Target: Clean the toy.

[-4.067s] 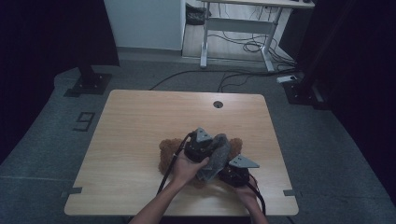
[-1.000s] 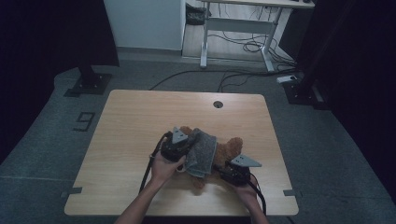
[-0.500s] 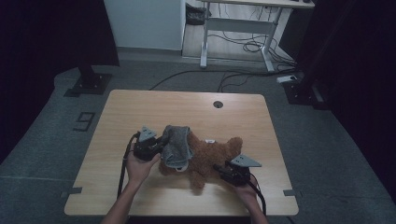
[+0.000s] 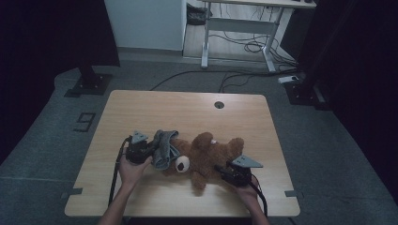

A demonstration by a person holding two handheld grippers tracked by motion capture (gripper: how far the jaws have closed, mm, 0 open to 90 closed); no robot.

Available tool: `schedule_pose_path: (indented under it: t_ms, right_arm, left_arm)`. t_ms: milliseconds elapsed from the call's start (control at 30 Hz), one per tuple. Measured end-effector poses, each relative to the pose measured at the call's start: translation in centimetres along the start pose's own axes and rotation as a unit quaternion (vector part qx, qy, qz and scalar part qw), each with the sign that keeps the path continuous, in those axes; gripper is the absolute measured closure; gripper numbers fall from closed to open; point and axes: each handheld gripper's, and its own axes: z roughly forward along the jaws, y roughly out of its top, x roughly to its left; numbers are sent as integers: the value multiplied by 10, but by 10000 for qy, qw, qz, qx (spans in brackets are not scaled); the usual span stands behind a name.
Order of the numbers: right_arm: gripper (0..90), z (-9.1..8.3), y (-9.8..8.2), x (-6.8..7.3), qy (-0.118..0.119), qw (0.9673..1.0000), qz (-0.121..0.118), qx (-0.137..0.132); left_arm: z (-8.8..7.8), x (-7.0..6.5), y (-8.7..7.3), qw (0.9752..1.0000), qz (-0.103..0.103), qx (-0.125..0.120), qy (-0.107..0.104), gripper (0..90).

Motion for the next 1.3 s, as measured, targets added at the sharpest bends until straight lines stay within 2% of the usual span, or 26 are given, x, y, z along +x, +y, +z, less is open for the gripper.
schedule_pose_path:
  t_ms: [133,167,233,333,467,600,633,700,767,867,967,1033,1133,1200,1267,1300]
  right_arm:
    - [592,0,0,-1,0,10000,26,5]
    - [592,0,-1,-1,2,10000,35,-4]
    - [592,0,0,-1,-4,10000,13,-4]
    - [592,0,-1,-1,-8,10000,18,-11]
    - [592,-1,-1,-1,-7,10000,14,3]
    - [592,0,-1,-1,3,10000,22,-5]
    - [592,-1,-1,-1,7,10000,27,-8]
    - [592,-1,-1,-1,-5,10000,-14,0]
    - [592,-1,-1,-1,7,10000,-2,0]
    - [592,-1,-1,-1,11,10000,10,11]
    - [590,0,-2,0,20,10000,-3,21]
    - [590,0,-2,0,11,10000,-8,12]
    - [590,0,-2,0,-14,10000,-19,14]
    - [591,0,-1,0,-40,10000,23,39]
    - [591,1,-1,-1,-49,10000,59,49]
    - [591,1,-1,-1,-60,9999,75,46]
  left_arm:
    - [-8,-21,20,9992,257,-293,-84,801]
    - [-11,-28,26,9986,295,-404,-171,801]
    - [-15,-46,39,9964,409,-589,-445,801]
    - [-15,-82,57,9913,788,-757,-738,801]
    - [-1,-135,78,9831,1188,-731,-1182,799]
    - [31,-188,94,9762,1519,-519,-1460,798]
    - [40,-197,97,9761,1603,-402,-1413,797]
    - [61,-210,98,9783,1689,-108,-1197,796]
    - [80,-214,92,9795,1658,206,-1129,797]
    - [91,-208,79,9796,1702,253,-1033,800]
    - [82,-198,76,9810,1712,142,-905,802]
    - [73,-189,75,9816,1778,99,-688,802]
    - [61,-169,71,9834,1776,89,-363,802]
    - [55,-152,63,9821,1869,216,13,802]
    - [53,-136,55,9826,1824,306,148,803]
    - [51,-126,50,9843,1730,316,150,803]
